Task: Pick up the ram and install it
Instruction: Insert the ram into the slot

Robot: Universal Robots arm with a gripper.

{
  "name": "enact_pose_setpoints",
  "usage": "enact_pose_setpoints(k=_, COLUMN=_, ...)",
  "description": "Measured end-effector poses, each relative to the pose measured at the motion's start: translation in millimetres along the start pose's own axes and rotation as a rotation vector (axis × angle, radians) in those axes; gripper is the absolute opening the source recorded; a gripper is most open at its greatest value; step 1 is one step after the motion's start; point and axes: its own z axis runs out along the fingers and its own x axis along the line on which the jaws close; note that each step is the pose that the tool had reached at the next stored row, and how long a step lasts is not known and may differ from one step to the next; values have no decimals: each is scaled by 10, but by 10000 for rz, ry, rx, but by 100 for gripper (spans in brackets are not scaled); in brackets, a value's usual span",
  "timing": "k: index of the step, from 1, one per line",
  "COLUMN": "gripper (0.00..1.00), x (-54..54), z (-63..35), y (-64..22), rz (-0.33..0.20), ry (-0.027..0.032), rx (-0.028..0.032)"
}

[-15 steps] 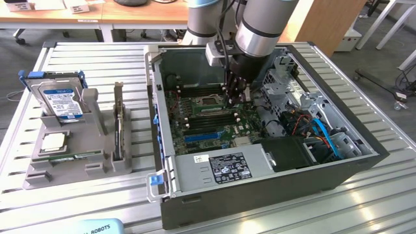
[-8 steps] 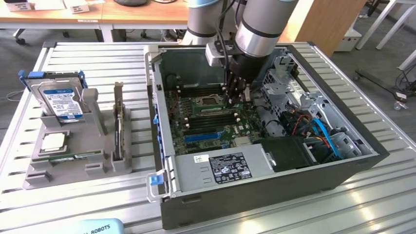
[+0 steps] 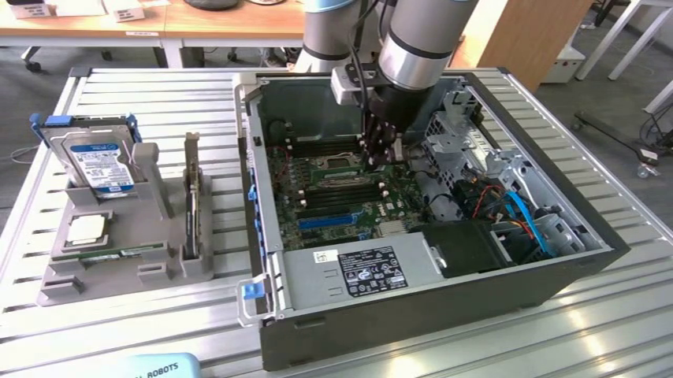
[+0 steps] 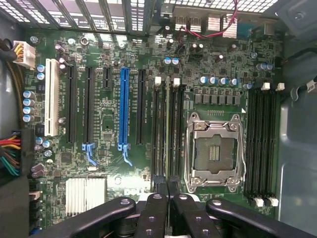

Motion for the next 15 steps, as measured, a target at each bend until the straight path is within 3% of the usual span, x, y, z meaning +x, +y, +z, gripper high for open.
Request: enact_pose_setpoints(k=15, gripper=12, x=8, z=80, y=-2, rz=1, ry=1, rx=-1)
